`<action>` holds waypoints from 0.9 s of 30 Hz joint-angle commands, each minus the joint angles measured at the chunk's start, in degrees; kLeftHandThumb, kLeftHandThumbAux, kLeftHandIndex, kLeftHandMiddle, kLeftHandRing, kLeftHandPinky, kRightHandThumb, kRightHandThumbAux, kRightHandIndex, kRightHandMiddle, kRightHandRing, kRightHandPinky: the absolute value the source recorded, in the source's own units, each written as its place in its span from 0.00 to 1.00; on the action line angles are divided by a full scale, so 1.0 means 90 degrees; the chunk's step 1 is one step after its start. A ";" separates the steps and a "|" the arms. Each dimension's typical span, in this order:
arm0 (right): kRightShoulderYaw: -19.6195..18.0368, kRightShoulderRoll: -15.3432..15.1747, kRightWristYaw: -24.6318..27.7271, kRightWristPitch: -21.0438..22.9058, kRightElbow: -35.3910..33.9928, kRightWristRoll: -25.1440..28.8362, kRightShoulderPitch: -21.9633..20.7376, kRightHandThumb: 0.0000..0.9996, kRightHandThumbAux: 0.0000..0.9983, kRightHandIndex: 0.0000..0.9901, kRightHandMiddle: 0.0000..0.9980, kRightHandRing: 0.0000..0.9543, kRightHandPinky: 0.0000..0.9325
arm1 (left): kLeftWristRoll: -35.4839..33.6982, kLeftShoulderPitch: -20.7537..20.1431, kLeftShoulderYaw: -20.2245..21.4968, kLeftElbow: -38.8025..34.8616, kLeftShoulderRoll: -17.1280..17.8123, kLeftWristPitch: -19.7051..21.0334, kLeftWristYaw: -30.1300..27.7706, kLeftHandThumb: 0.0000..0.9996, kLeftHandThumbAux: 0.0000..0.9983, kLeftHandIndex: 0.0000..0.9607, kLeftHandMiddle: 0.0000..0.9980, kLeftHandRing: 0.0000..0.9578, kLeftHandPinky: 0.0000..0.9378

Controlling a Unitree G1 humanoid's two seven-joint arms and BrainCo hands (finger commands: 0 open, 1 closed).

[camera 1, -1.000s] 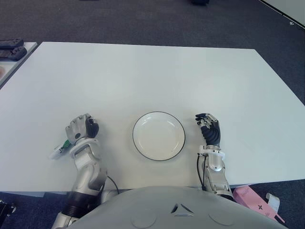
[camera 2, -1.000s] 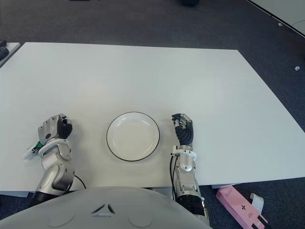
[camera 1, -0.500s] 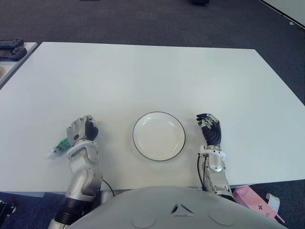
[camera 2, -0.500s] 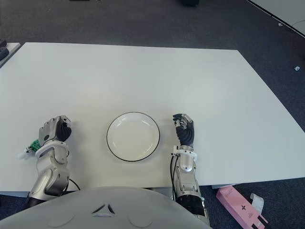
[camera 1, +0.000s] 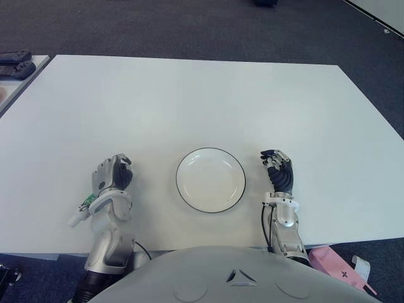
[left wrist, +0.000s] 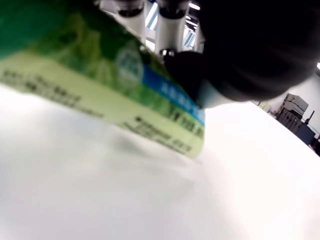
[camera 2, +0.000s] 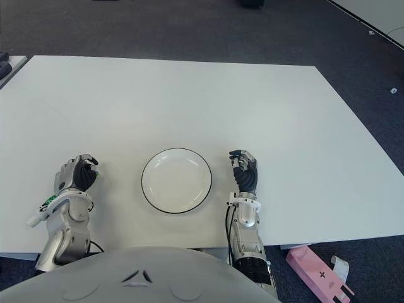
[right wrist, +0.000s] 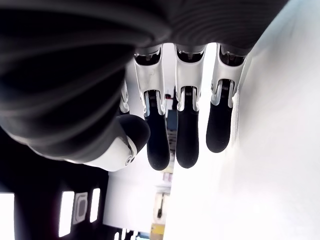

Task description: Put the toothpaste on the table into the plate.

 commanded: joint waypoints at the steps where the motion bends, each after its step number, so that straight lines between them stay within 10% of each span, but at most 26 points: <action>1: -0.0012 0.0032 -0.0021 0.0065 0.0146 -0.0004 0.0031 0.72 0.73 0.42 0.44 0.43 0.44 | -0.0043 0.0192 -0.0246 0.0178 -0.0043 -0.0215 0.0123 0.71 0.71 0.46 0.85 0.88 0.91; 27: 0.0023 0.0068 -0.0095 0.0108 0.0203 -0.0043 -0.0063 0.72 0.73 0.42 0.43 0.43 0.44 | 0.0705 0.0125 -0.0079 -0.0580 0.0682 -0.1713 0.1097 0.71 0.72 0.46 0.87 0.90 0.92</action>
